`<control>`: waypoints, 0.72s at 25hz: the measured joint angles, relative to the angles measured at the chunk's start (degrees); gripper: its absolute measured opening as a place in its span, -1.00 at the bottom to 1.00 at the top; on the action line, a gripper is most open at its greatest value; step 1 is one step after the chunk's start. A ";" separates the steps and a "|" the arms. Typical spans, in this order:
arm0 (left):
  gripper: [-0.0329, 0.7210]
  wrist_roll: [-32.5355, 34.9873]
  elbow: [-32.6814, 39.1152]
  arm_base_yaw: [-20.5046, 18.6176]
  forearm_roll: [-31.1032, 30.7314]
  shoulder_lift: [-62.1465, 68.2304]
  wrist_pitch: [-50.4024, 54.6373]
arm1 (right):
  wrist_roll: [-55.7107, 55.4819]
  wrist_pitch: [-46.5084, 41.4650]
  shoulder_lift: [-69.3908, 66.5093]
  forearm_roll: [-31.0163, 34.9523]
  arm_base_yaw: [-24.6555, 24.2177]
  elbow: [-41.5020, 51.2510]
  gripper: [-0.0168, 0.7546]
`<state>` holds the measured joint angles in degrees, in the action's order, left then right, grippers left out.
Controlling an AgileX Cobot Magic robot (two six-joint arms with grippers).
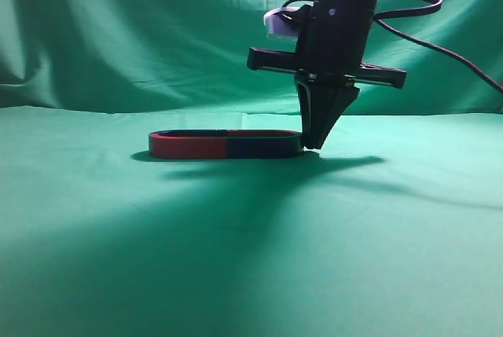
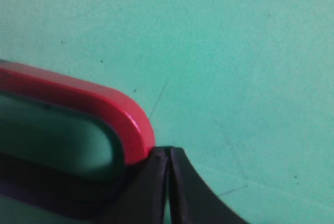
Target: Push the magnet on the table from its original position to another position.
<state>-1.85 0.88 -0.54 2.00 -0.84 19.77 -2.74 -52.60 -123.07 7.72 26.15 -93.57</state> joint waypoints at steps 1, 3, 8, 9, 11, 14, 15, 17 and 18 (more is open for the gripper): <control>0.15 0.00 0.00 0.00 0.00 0.00 0.00 | 0.00 -0.13 0.00 0.00 0.00 0.00 -0.96; 0.15 0.00 0.00 0.00 0.00 0.00 0.00 | 0.00 -1.99 0.12 0.00 0.00 -0.58 -0.96; 0.15 0.00 0.00 0.00 0.00 0.00 0.00 | 0.00 -12.53 3.64 -0.10 0.00 -6.43 -0.96; 0.15 0.00 0.00 0.00 0.00 0.00 0.00 | 0.00 -14.44 5.06 -0.10 0.00 -7.88 -0.96; 0.15 0.00 0.00 0.00 0.00 0.00 0.00 | 0.10 -16.77 7.84 -0.10 0.00 -9.90 -0.96; 0.15 0.00 0.00 0.00 0.00 0.00 0.00 | 0.10 -17.97 14.16 -0.21 0.00 -11.20 -0.96; 0.15 0.00 0.00 0.00 0.00 0.00 0.00 | 0.10 -18.33 16.50 -0.21 0.00 -11.24 -0.96; 0.15 0.00 0.00 0.00 0.00 0.00 0.00 | 0.10 -18.70 21.16 -0.30 0.00 -11.24 -0.96; 0.15 0.00 0.00 0.00 0.00 0.00 0.00 | 0.10 -18.73 23.82 -0.30 0.00 -11.24 -0.96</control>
<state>-1.85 0.88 -0.54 2.00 -0.84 19.77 -2.63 -71.32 -99.25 7.41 26.15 -104.81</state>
